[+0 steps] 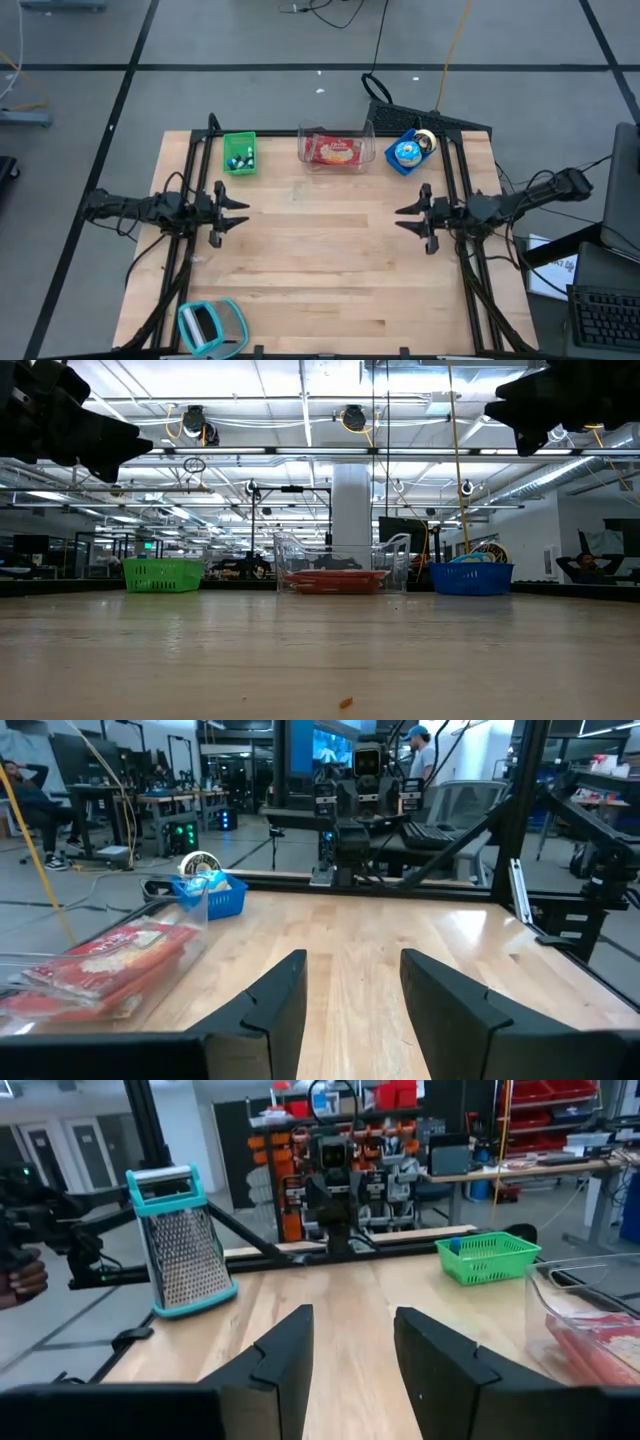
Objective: Pick & Place Food Item
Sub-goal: Return to Home Position
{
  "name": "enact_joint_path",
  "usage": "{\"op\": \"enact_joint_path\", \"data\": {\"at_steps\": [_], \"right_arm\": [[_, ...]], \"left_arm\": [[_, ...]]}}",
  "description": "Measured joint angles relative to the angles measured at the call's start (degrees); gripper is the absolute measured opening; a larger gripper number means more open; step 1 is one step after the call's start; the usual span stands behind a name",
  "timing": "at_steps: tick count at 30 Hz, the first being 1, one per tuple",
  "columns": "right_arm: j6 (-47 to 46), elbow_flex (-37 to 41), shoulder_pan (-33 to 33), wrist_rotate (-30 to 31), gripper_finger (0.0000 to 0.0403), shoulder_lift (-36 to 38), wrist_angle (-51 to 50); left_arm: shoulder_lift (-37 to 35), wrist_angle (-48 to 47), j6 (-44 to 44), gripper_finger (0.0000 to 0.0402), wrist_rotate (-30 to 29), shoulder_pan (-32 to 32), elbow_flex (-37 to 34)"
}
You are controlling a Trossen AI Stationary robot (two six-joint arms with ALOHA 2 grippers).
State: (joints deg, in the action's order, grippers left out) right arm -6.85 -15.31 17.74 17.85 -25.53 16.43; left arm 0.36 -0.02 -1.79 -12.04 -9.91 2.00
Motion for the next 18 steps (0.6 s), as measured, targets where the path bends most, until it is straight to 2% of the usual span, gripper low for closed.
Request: {"op": "enact_joint_path", "data": {"at_steps": [5, 11, 18], "right_arm": [[1.3, 2.6, 0.0, 0.5, 0.013, 5.4, -0.1], [5.1, 3.3, -0.2, 6.0, 0.013, 11.9, -0.2], [7.6, 3.3, -3.7, 7.6, 0.013, 15.3, -1.9]], "left_arm": [[0.0, -0.3, -0.9, 0.0161, 0.0, 0.0, 0.0], [0.0, -0.7, -1.3, 0.0161, 0.1, 0.0, 0.0], [0.0, -0.7, -1.4, 0.0161, 0.1, 0.0, 0.0]]}}
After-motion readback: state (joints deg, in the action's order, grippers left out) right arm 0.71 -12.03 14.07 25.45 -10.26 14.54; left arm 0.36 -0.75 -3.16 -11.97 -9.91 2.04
